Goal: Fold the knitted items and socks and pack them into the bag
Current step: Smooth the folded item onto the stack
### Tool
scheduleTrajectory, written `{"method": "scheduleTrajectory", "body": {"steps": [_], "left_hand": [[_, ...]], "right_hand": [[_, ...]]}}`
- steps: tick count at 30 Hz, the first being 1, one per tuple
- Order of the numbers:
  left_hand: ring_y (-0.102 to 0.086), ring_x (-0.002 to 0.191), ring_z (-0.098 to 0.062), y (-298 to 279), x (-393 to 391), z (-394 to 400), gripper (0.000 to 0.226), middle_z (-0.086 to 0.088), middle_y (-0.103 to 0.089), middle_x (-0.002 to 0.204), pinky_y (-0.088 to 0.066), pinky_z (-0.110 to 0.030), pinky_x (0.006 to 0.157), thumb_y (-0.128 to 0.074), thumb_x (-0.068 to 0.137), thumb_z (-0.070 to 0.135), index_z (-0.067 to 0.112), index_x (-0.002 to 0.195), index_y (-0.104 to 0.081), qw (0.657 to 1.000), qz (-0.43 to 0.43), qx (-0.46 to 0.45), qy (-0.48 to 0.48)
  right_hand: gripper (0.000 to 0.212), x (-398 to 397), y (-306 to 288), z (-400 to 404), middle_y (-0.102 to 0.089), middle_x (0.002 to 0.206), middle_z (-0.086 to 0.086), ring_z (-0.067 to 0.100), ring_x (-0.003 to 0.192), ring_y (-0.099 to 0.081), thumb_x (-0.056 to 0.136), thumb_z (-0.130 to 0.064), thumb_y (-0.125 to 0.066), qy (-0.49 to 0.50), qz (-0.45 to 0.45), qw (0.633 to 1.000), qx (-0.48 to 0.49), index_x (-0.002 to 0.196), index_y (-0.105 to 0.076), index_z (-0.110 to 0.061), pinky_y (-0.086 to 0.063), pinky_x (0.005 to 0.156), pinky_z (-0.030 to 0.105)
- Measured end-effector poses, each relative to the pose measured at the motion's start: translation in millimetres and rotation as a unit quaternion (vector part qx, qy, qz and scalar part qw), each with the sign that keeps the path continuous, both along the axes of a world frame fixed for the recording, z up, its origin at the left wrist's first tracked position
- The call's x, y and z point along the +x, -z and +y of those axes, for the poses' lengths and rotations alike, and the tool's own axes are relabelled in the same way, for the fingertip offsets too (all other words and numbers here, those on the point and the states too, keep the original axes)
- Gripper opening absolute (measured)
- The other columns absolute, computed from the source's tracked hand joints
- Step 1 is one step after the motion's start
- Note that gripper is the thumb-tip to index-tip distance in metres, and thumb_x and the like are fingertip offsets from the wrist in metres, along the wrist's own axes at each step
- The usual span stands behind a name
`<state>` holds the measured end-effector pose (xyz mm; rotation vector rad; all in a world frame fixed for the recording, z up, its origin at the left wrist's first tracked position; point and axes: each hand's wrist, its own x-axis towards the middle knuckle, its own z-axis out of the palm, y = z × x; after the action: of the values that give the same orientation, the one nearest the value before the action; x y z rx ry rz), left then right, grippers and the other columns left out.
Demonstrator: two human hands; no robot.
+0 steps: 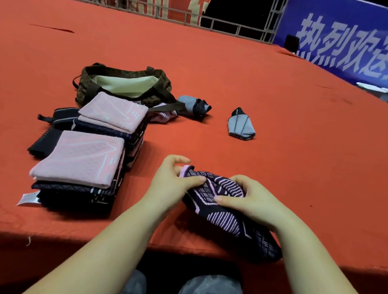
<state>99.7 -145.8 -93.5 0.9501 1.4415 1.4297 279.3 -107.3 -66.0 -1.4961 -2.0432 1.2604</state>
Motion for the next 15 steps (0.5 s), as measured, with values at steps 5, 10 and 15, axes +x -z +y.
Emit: {"method": "scheduleTrajectory", "body": {"steps": [5, 10, 15], "left_hand": [[-0.057, 0.052, -0.009, 7, -23, 6, 0.028, -0.005, -0.062, 0.070, -0.047, -0.024, 0.058, -0.076, 0.074, 0.002, 0.015, 0.091, -0.058, 0.994, 0.038, 0.002, -0.105], [-0.061, 0.058, -0.011, 19, -46, 12, 0.014, -0.002, -0.064, 0.070, -0.051, -0.023, 0.060, -0.056, 0.091, 0.009, 0.007, 0.095, -0.070, 0.981, 0.135, 0.016, -0.138], [-0.052, 0.064, -0.020, 20, -54, 10, 0.026, -0.009, -0.061, 0.071, -0.048, -0.032, 0.064, -0.044, 0.097, 0.011, 0.010, 0.084, -0.067, 0.988, 0.105, 0.012, -0.112]], "right_hand": [[0.027, 12, 5, 10, -0.062, 0.083, -0.010, 0.003, 0.069, -0.058, 0.082, -0.013, -0.064, -0.006, -0.106, 0.989, 0.105, 0.101, -0.054, -0.029, -0.045, 0.066, 0.020], [0.009, 36, 14, 29, -0.063, 0.083, 0.001, 0.022, 0.083, -0.061, 0.085, -0.015, -0.065, 0.053, -0.209, 0.964, 0.154, 0.084, -0.059, -0.021, -0.044, 0.071, 0.028], [0.003, 54, 8, 30, -0.058, 0.072, 0.011, 0.009, 0.046, -0.054, 0.088, -0.007, -0.063, 0.196, 0.117, 0.973, -0.012, 0.090, -0.062, -0.005, -0.050, 0.044, 0.021]]}}
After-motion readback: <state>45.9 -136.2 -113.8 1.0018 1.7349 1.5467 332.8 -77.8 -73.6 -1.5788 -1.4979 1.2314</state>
